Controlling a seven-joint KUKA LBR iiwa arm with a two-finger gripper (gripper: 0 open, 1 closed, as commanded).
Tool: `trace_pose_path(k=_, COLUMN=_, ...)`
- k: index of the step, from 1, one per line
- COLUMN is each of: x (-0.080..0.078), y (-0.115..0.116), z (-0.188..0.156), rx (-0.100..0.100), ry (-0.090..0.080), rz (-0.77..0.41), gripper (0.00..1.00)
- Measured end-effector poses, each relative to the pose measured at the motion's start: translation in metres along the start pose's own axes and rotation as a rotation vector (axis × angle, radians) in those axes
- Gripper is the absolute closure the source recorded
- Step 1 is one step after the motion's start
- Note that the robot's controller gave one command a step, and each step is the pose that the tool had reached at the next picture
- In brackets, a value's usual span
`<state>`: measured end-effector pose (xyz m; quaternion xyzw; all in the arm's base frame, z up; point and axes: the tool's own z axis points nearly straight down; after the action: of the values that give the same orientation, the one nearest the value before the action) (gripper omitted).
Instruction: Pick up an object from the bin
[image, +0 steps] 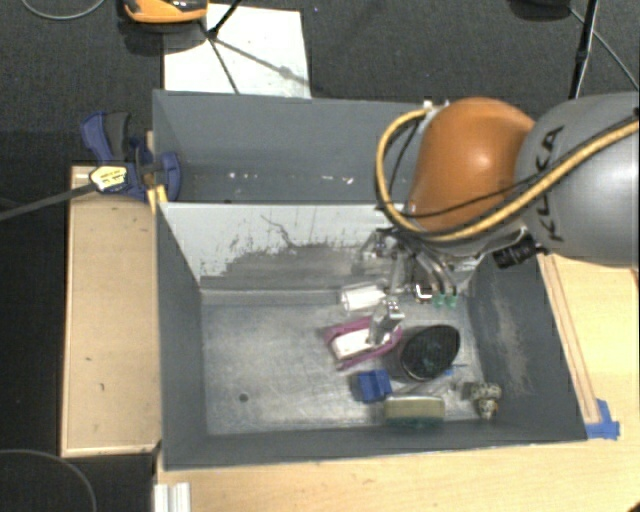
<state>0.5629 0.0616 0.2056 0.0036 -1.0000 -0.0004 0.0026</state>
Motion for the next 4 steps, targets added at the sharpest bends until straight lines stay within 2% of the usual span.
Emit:
trace_pose_path(k=1, x=0.024, y=-0.02, z=0.115, rx=-0.004, ry=-0.013, rz=0.01, gripper=0.0)
trace_pose_path(k=3, x=0.061, y=-0.036, z=0.097, rx=-0.002, ry=-0.008, rz=0.13, gripper=0.0)
trace_pose_path(k=4, x=0.075, y=-0.042, z=0.133, rx=-0.006, ry=-0.021, rz=0.253, gripper=0.0)
